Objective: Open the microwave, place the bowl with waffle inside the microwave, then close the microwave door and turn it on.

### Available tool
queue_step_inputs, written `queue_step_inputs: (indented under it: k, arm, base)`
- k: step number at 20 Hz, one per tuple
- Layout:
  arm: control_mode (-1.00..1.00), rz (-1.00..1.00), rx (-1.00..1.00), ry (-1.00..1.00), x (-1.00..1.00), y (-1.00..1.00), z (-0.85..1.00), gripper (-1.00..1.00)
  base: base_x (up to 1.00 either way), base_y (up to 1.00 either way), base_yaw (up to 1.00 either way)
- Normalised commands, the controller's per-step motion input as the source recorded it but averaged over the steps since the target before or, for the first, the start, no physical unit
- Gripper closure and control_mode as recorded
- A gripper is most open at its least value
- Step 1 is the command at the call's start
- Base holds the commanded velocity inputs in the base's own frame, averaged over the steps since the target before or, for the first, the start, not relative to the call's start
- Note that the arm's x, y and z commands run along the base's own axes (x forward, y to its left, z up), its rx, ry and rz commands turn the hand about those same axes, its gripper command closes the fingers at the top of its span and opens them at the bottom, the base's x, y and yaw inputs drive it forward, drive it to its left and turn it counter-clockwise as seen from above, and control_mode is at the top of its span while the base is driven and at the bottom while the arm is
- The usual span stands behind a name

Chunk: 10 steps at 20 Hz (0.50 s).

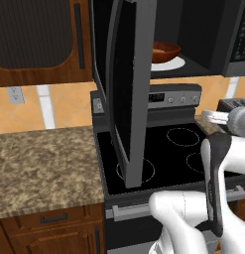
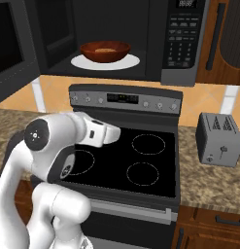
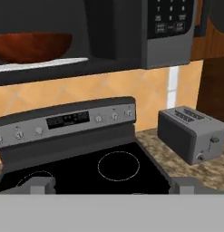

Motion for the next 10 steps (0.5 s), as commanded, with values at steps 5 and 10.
queue_step_inputs:
  k: [5, 10]
  arm:
    - [-1.0, -0.2, -0.21, 0.04, 0.11, 0.14, -0.29, -1.0]
    - [-1.0, -0.09, -0.09, 0.0, 0.14, 0.36, -0.31, -1.0]
  base:
    - [0.0, 0.0, 0.0]
    - [0.0, 0.0, 0.0]
